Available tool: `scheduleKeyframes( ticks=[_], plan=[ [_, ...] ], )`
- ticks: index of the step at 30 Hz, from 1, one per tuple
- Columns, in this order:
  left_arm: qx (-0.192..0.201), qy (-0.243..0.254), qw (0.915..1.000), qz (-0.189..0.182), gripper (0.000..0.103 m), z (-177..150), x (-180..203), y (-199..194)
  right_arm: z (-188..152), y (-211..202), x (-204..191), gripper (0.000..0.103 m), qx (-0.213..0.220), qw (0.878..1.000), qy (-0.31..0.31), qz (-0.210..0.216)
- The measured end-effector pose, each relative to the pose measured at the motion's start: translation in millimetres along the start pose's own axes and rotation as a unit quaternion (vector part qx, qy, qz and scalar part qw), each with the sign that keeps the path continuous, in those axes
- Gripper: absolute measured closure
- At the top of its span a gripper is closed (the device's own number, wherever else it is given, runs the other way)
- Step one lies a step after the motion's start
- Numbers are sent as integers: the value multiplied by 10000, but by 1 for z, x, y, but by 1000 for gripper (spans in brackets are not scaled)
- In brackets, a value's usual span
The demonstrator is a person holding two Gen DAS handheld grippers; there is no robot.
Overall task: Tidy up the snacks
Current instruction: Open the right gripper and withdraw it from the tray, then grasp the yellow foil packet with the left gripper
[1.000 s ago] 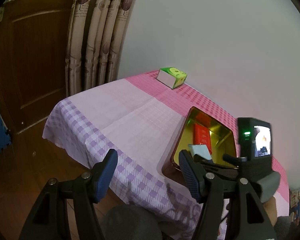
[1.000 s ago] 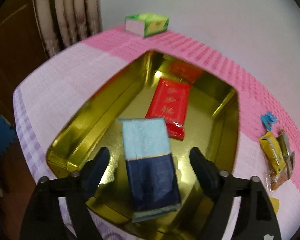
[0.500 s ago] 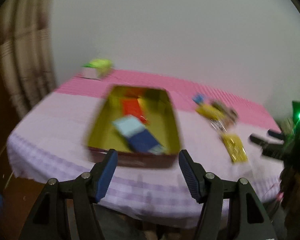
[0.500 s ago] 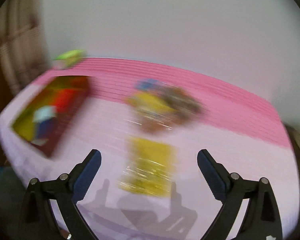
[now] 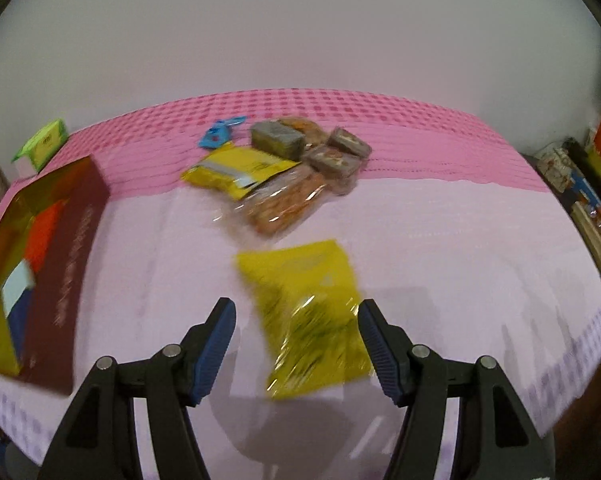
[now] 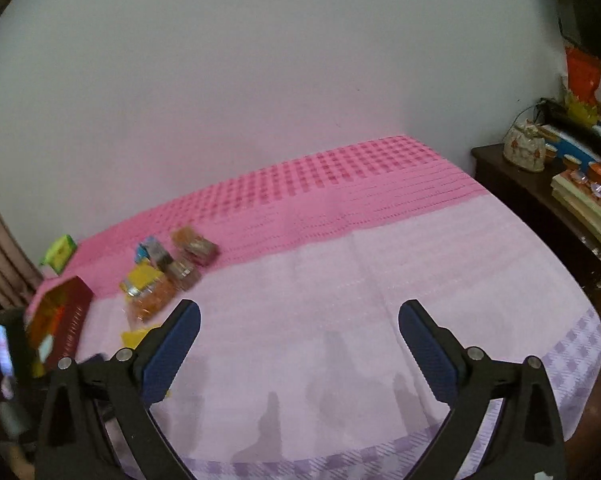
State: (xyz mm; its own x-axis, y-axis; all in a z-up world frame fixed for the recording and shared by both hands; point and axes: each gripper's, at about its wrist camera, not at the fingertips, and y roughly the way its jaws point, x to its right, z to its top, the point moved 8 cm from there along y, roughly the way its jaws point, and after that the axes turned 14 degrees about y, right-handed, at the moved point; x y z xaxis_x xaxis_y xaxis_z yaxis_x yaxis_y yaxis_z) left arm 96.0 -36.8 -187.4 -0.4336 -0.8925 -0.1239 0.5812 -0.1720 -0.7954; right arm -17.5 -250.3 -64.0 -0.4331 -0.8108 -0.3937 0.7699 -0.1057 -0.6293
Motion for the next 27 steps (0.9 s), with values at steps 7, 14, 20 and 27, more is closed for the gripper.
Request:
scheduleKeyframes(
  ticks=[7,14,20,27],
  plan=[
    [-195,332,9975,592,38,9,22,26,13,-16,3,3,53,9984,334,445],
    [-213,690,9970,285,52,11,36,20,25,-33,-2,3,158,9961,463,739],
    [189,648,9977,-76,56,21,28,-29,32,-48,-3,2,330,9942,549,865],
    [679,371,9968,196,57,47,-24,-100,31,-56,-9,2,350,9936,511,948]
  ],
)
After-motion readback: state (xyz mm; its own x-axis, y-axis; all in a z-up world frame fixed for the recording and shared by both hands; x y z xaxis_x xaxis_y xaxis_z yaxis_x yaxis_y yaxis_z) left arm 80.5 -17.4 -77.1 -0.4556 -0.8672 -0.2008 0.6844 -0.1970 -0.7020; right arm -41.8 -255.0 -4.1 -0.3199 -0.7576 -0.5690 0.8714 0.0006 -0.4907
